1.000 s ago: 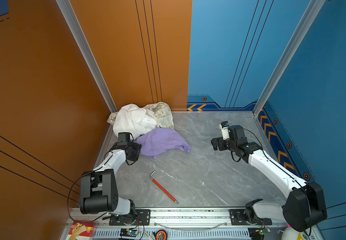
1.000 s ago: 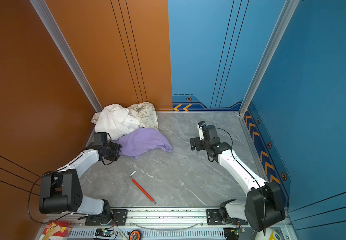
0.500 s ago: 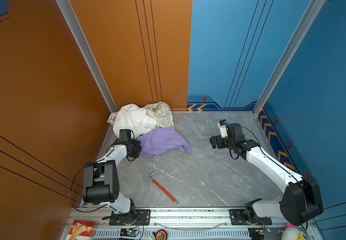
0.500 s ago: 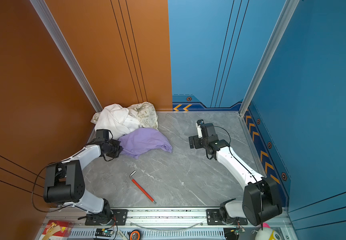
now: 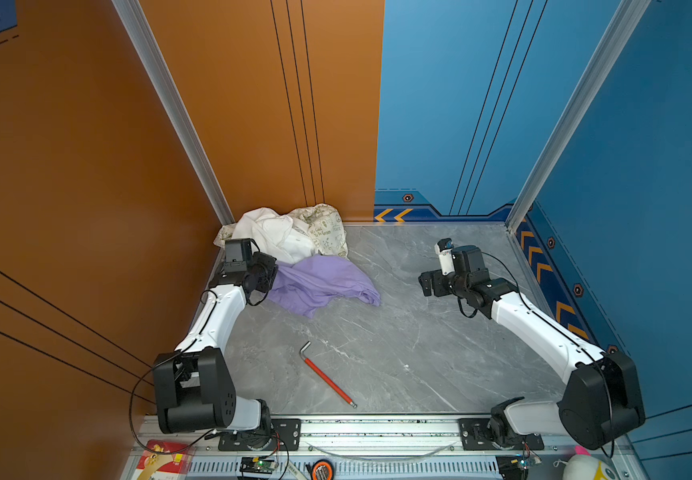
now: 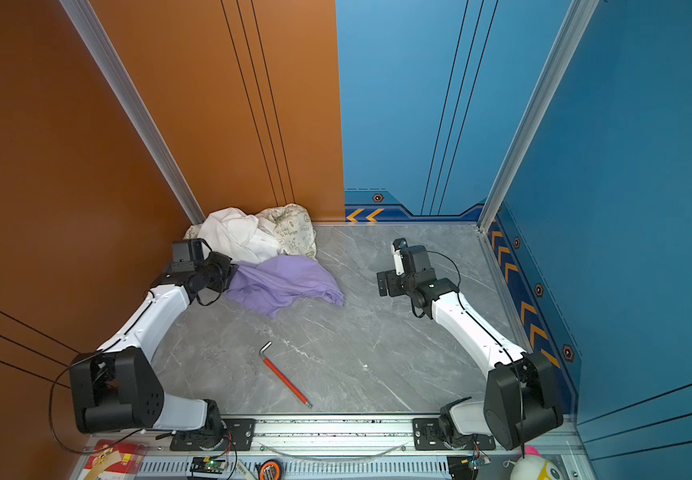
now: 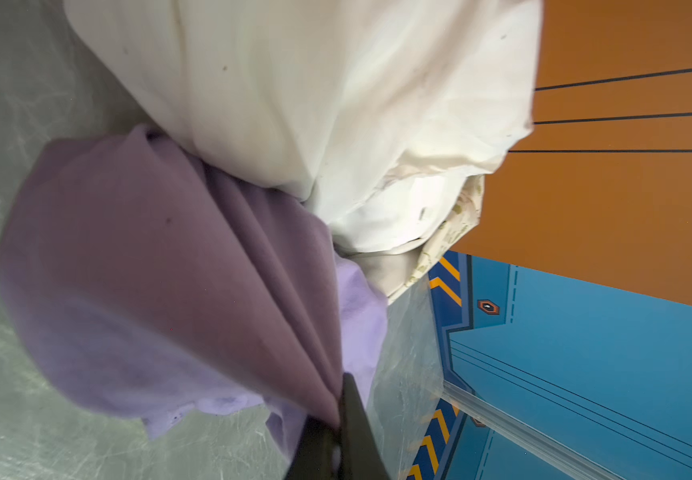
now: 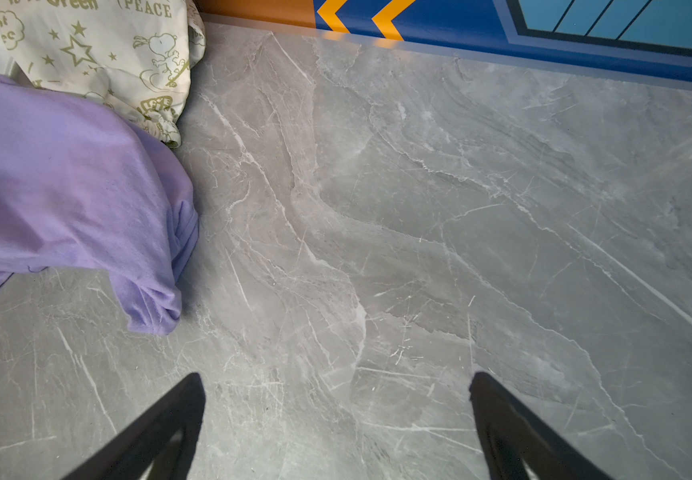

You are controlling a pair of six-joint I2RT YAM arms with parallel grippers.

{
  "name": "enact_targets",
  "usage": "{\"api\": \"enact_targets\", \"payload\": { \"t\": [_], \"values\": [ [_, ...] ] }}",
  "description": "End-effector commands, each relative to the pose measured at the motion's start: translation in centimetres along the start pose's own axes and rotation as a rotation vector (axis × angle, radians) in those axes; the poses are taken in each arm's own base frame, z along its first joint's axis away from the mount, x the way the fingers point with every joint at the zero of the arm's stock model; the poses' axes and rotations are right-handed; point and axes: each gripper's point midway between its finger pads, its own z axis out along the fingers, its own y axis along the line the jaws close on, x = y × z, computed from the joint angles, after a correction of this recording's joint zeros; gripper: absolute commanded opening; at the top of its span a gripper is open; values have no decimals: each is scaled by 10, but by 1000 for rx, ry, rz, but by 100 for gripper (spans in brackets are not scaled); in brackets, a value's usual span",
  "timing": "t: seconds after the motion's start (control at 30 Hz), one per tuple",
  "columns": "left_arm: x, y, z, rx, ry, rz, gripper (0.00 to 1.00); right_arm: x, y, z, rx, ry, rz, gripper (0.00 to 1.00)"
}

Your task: Pick out a specific cloth from the pile

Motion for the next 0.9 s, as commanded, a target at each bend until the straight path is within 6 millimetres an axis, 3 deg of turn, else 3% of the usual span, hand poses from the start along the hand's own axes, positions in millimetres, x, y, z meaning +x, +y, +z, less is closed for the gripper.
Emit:
{"api": "enact_targets", "payload": {
  "t": [0.0,0.23,0.47,0.7,0.87],
  "values": [
    [-10,-38,-26,94,-71,60,0,-11,7,-2,-26,-24,5,100],
    [-21,-91,-69,232,-167,120,0,-9,8,-5,-31,-26,2,100],
    [-19,-144,-104,361,-213,201,0,-10,7,-8,-22,-35,-6,100],
    [2,-204,-136,488,-233,352,0,-13,3,-12,-4,-48,-17,100],
    [33,-241,-150,568,-210,468,0,-18,-4,-17,19,-66,-10,100]
  ]
}}
